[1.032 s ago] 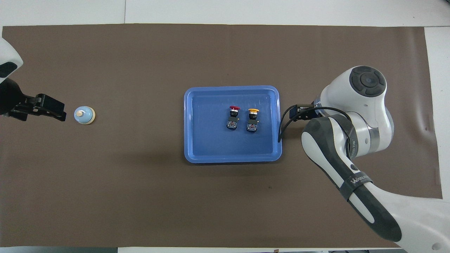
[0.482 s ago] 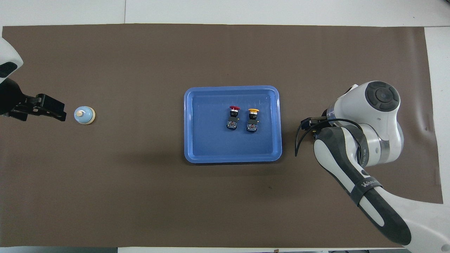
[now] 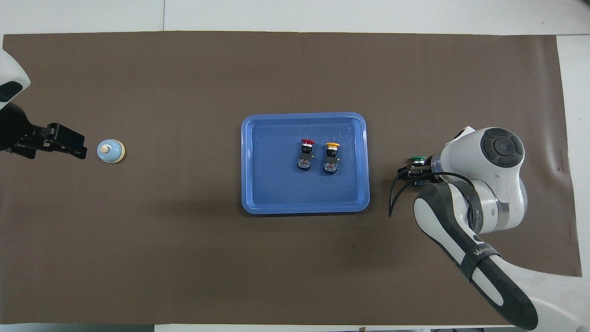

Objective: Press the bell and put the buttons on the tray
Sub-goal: 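Move the right gripper to the green button and grasp it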

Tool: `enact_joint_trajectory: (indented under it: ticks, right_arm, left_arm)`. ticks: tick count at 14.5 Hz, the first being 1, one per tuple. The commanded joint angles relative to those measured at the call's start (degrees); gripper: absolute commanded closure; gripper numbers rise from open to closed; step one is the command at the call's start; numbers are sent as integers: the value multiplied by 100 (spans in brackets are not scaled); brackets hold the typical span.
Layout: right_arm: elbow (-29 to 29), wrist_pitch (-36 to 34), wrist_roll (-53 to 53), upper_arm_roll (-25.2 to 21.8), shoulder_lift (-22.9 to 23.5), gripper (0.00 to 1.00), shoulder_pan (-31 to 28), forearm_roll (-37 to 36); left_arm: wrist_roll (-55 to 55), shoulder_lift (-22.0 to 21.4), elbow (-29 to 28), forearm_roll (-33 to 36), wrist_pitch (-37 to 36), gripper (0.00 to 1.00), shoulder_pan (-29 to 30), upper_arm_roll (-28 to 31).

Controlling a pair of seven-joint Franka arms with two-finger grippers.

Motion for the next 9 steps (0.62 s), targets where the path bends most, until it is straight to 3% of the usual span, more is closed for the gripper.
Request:
enact_joint_trajectory:
  ticks: [1,3,5,9]
  right_arm:
    - [-161,79,323,65,-174,32,-64,21]
    - [-143,88,517,74,-165,73,-29,21]
    - [-73,96,614,83,-130,100,-20,21]
    - [794,-428,956,118,54,100,181,82]
  left_arm:
    - [-58,-65,-76,-2,7,0,-29,45]
    - [-58,-65,-76,-2,7,0,-38,45]
    - [-50,-74,-76,-2,7,0,-38,45]
    - [-58,-65,-76,-2,7,0,-38,45]
